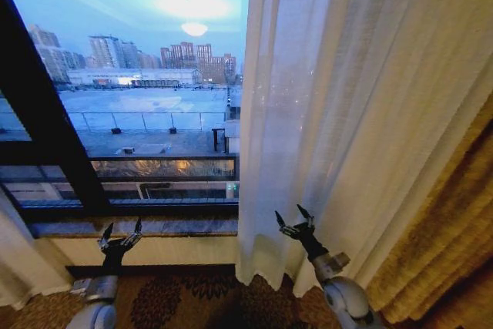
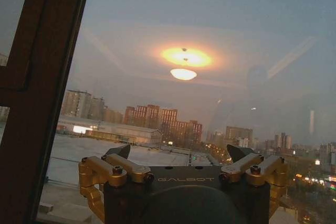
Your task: Open the curtains by pulling them apart, changing their state from closed to fully open.
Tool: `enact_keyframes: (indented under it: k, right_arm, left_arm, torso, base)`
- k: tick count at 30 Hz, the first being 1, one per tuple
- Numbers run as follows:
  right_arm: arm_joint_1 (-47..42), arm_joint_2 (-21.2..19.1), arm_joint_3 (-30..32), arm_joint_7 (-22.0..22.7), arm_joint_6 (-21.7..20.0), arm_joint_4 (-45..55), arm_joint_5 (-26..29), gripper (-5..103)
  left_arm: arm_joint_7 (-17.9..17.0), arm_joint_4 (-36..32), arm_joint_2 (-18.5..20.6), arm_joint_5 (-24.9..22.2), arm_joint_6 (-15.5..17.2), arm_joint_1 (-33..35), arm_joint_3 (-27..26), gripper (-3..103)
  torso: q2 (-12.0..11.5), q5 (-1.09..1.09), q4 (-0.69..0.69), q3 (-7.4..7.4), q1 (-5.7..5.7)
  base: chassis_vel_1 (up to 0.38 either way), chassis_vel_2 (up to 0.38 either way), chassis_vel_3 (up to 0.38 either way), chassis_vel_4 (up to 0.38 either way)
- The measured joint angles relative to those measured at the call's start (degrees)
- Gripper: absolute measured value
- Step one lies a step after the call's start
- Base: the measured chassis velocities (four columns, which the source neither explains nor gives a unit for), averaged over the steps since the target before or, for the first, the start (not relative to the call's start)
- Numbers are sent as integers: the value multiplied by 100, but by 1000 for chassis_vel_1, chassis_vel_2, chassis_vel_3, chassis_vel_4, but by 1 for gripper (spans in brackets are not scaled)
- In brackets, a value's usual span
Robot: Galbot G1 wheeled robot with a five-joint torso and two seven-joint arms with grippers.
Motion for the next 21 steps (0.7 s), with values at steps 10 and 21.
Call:
enact_keyframes:
  k: [10, 21]
  right_arm:
    - [794, 62, -278, 60, 50, -946, -63, 100]
    - [1562, 237, -825, 453, -27, -1521, -426, 100]
  left_arm:
    - [0, 0, 0, 0, 0, 0, 0, 100]
    - [0, 0, 0, 1, 0, 0, 0, 100]
  torso:
    - [0, 1, 0, 0, 0]
    - [0, 0, 0, 1, 0]
  base:
    - [0, 0, 0, 0]
    - [0, 0, 0, 0]
